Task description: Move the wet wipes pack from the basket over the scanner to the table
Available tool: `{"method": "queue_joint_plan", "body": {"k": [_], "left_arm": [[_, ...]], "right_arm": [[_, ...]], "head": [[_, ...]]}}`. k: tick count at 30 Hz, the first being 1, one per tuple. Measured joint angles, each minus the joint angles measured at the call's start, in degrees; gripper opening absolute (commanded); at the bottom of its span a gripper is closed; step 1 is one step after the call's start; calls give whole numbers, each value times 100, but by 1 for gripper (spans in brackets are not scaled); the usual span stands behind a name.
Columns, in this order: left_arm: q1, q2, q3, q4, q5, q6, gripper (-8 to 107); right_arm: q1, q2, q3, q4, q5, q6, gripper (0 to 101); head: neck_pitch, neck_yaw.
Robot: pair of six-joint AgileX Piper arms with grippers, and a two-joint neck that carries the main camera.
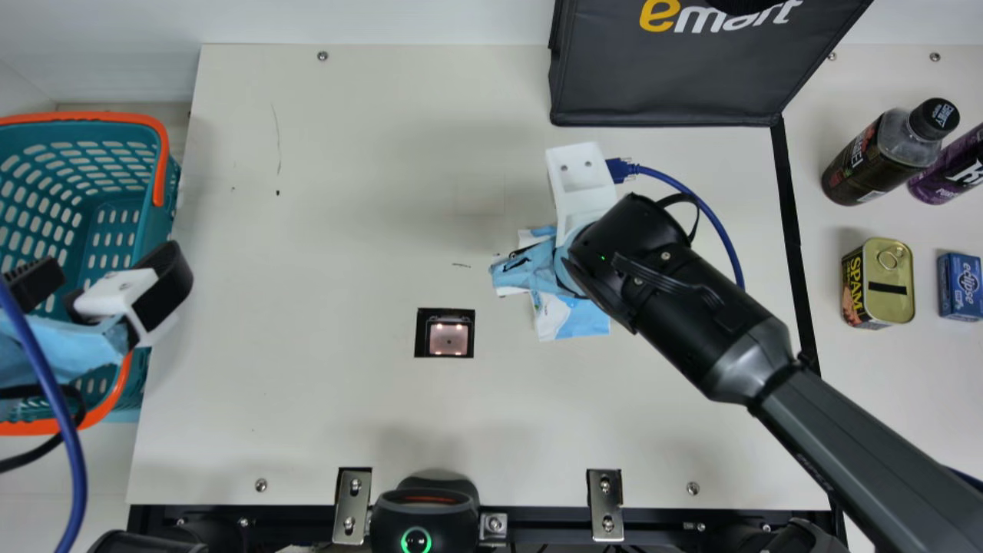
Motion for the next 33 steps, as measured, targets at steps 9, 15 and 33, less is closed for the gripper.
{"method": "queue_joint_plan", "body": {"k": [9,15,33], "left_arm": [[0,0,0,0,0,0,90],[0,0,0,0,0,0,90],[0,0,0,0,0,0,90]], "right_arm": [[-211,291,238,378,-418,-462,95],[-346,485,370,645,-656,-749,95],[-478,980,466,919,-896,-1085,48]], "head": [[0,0],[9,0],[9,0]]}}
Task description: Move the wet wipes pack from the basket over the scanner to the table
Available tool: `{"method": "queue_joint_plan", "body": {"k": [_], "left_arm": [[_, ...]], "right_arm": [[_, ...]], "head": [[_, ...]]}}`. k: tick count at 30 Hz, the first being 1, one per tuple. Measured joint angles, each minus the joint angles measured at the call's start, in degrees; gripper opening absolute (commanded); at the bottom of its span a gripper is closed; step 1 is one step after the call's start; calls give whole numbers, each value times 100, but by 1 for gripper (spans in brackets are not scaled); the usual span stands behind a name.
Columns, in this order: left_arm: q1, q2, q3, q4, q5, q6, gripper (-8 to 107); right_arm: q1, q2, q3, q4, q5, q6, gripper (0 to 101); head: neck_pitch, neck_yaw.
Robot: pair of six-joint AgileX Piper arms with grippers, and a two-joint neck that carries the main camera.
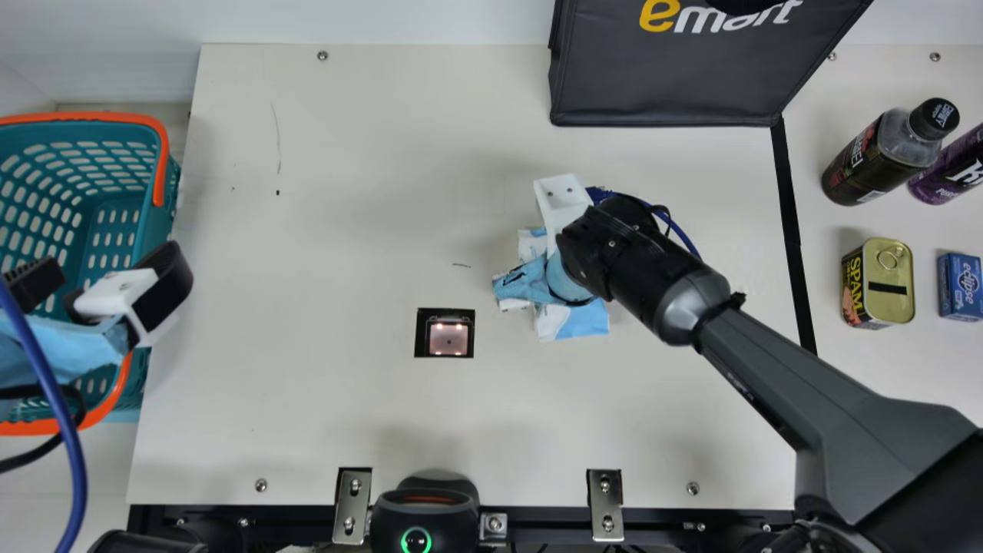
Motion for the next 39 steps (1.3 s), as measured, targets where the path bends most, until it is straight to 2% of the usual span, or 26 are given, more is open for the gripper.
{"method": "queue_joint_plan", "body": {"k": [7,8,16,22,26,33,39], "left_arm": [[0,0,0,0,0,0,90],[0,0,0,0,0,0,90],[0,0,0,0,0,0,90],[0,0,0,0,0,0,90],[0,0,0,0,0,0,90],[0,0,0,0,0,0,90],[0,0,0,0,0,0,90]], "right_arm": [[63,-86,-43,-32,80,80,1],[90,-129,-63,-53,110,108,0],[253,-567,-273,-297,464,193,0],[287,-902,-458,-285,729,-88,0],[242,-1086,-526,-180,827,-379,0],[71,-1363,-538,92,928,-965,0],[-335,-1710,-330,474,908,-1736,0]], "head": [[0,0],[-9,0],[0,0],[0,0],[0,-18],[-9,-817],[0,-1591]]}}
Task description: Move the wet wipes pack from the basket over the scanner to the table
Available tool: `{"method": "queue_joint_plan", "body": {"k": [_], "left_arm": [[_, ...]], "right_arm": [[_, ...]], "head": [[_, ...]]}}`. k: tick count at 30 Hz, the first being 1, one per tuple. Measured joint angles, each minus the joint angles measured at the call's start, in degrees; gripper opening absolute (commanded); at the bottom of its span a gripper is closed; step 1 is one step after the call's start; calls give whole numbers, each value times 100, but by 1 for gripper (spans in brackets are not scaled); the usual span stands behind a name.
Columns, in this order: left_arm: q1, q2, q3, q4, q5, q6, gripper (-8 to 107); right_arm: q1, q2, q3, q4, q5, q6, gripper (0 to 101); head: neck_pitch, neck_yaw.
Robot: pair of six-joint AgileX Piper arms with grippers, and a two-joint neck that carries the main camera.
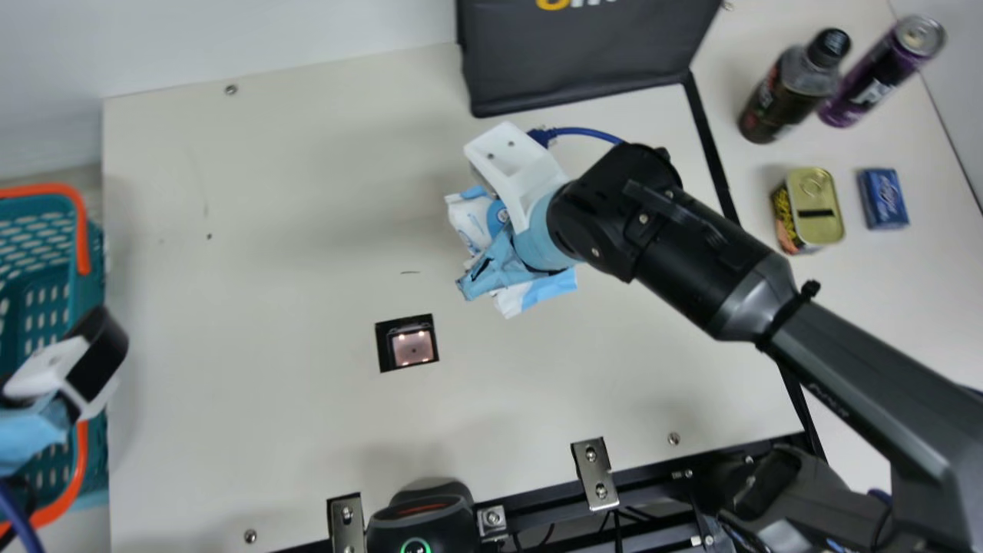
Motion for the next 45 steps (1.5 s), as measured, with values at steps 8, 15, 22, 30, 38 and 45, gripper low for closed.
{"method": "queue_joint_plan", "body": {"k": [8,15,22,30,38,45], "left_arm": [[0,0,0,0,0,0,90],[0,0,0,0,0,0,90],[0,0,0,0,0,0,90],[0,0,0,0,0,0,90],[0,0,0,0,0,0,90],[0,0,0,0,0,0,90]], "right_arm": [[-919,-700,422,438,132,-1153,0],[-2059,-1300,749,823,372,-2170,0],[-3296,-1656,958,1170,566,-3136,0],[-4686,-1777,1051,1291,680,-4058,0],[-5947,-1766,1110,1242,726,-4777,0],[-6848,-1704,1194,954,681,-5292,0]], "head": [[-9,-396],[0,-396],[0,-396],[0,-396],[-9,-396],[0,-396]]}}
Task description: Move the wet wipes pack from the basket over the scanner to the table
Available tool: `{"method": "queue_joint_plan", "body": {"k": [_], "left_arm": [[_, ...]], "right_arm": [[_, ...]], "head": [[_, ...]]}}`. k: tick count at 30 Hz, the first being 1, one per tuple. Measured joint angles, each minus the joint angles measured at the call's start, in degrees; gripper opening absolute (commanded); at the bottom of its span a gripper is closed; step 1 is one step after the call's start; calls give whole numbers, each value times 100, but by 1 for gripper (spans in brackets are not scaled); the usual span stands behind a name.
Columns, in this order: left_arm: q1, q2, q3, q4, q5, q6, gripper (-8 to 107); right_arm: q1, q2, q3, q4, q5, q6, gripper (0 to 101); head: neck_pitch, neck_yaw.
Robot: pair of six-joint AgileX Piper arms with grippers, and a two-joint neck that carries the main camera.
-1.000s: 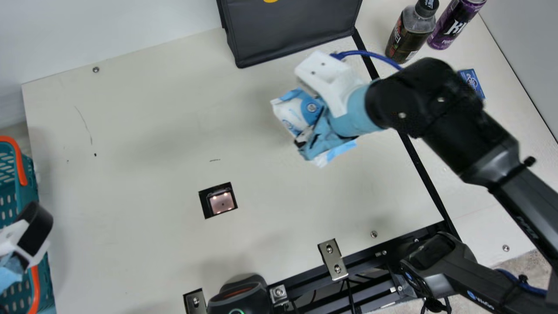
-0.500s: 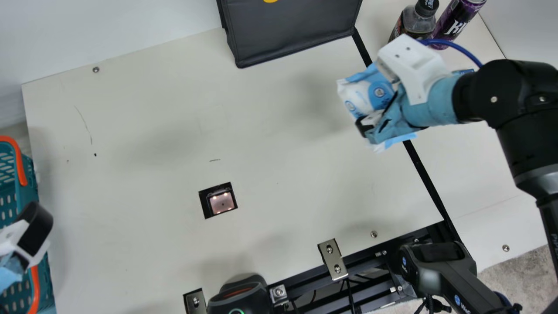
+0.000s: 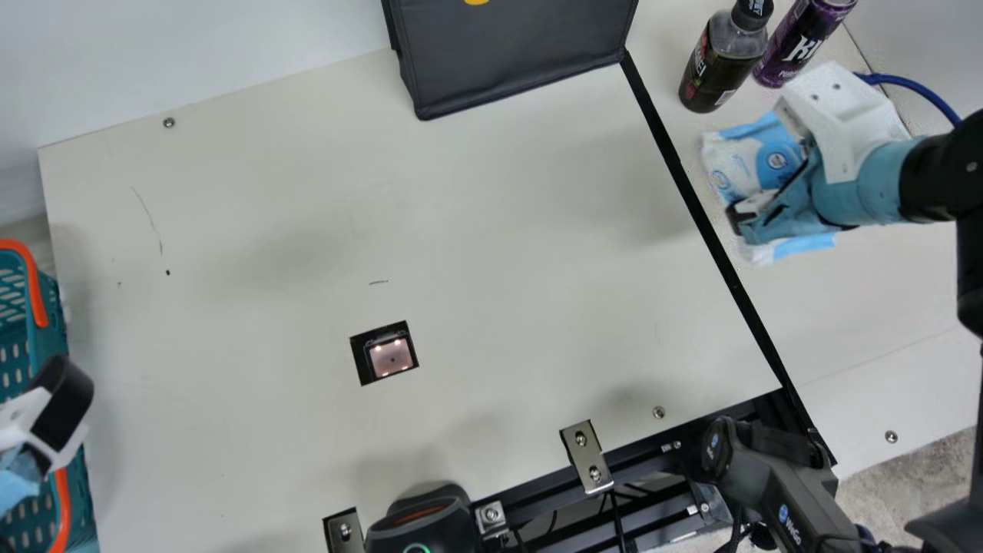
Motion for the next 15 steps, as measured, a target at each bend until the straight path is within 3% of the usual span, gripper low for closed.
{"method": "queue_joint_plan", "body": {"k": [15], "left_arm": [[0,0,0,0,0,0,90]], "right_arm": [[-1452,311,519,-634,-574,-557,0]], "head": [[-9,0]]}}
